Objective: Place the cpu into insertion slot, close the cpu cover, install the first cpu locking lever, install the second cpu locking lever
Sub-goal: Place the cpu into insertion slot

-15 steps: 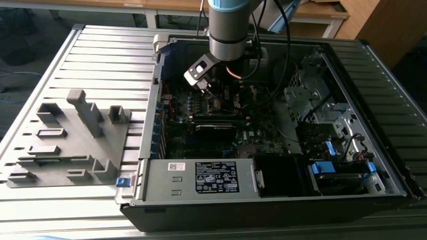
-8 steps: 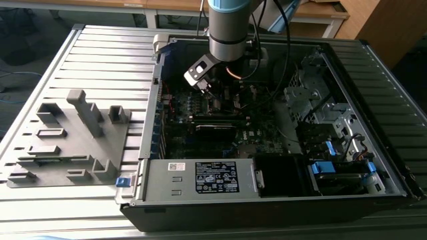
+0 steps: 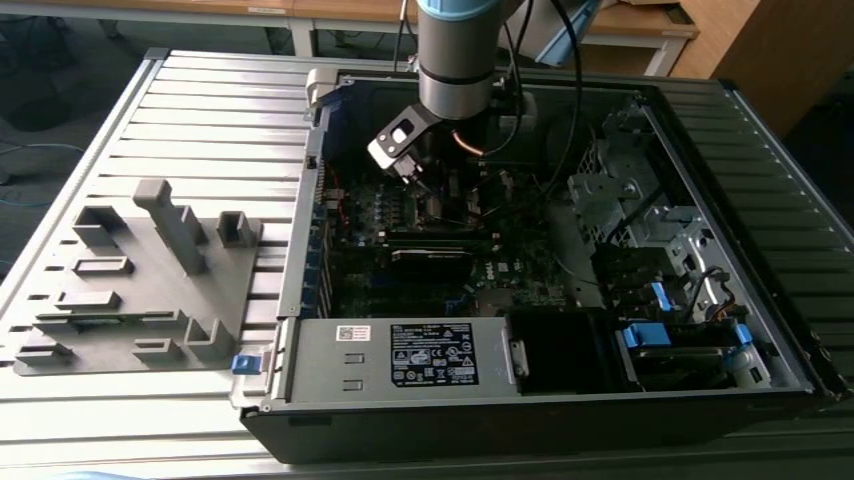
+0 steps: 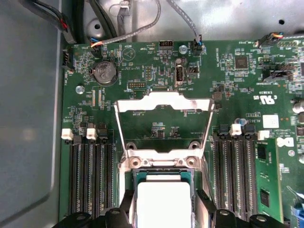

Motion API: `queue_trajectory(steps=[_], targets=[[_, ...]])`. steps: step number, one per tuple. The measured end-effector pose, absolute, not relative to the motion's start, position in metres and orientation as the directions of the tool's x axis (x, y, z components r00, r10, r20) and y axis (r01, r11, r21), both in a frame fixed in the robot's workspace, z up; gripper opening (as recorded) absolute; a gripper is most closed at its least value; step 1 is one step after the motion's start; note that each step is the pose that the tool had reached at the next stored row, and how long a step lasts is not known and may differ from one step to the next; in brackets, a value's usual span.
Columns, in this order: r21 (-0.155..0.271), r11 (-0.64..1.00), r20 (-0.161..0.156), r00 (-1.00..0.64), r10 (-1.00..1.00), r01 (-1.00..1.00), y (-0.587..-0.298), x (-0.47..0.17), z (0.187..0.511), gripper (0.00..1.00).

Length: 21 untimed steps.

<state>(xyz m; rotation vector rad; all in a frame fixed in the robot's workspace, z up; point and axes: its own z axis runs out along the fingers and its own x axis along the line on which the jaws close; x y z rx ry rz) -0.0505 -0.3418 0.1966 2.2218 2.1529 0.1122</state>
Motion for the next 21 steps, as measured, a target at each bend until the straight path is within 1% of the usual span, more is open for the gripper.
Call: queue_trajectory(steps=[5,15,16,17,18,21], targets=[[0.083,-0.032,0.02,0.031,0.999,0.996,-0.342,-0.051,0.209,0.61],[0.083,-0.032,0.02,0.031,0.999,0.996,-0.342,-0.051,0.211,0.61],[0.083,-0.032,0.02,0.031,0.999,0.996,-0.342,-0.051,0.211,0.6],[0.083,-0.032,0.02,0.031,0.999,0.996,-0.342,-0.051,0.211,0.53],[0.083,-0.032,0.02,0.031,0.999,0.996,-0.342,-0.051,0.211,0.53],[0.083,-0.032,0.02,0.031,0.999,0.996,-0.342,-0.051,0.211,0.35]])
